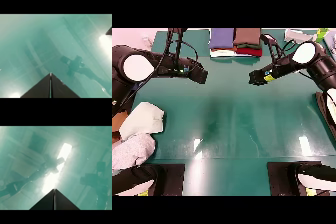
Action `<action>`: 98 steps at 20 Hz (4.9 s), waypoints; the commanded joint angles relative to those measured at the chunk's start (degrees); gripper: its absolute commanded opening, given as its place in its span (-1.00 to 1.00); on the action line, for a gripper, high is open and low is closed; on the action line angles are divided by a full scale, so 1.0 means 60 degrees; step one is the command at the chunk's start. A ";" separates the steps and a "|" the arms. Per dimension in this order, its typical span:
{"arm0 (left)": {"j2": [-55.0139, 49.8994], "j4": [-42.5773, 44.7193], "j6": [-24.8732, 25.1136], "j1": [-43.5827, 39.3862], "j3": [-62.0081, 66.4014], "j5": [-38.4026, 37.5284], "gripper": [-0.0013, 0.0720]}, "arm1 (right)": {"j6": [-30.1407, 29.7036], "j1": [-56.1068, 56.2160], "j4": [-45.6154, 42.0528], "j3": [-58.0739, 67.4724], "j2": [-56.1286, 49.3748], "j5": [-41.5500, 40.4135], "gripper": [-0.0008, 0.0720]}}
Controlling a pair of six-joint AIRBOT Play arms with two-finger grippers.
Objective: Fold the shirts.
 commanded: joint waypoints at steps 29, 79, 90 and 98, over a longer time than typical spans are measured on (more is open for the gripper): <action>0.0688 0.3147 -0.0430 0.5646 -0.3581 -0.3410 0.74 | 0.0015 0.0007 0.0000 0.0004 -0.0004 -0.0142 -0.93; -0.2291 0.0747 -0.0291 0.1836 -0.1122 -0.3224 0.52 | 0.0200 -0.3646 0.0087 0.1708 0.3231 -0.0532 -0.93; -0.3683 -0.2069 -0.0499 0.1796 -0.2841 -0.0867 0.51 | 0.0200 -0.3646 0.0076 0.1694 0.2444 0.0346 -0.93; -0.3650 -0.1377 0.0004 0.1796 -0.2036 -0.1461 -0.89 | 0.0197 -0.3650 -0.0080 0.1687 0.2444 0.1013 -0.93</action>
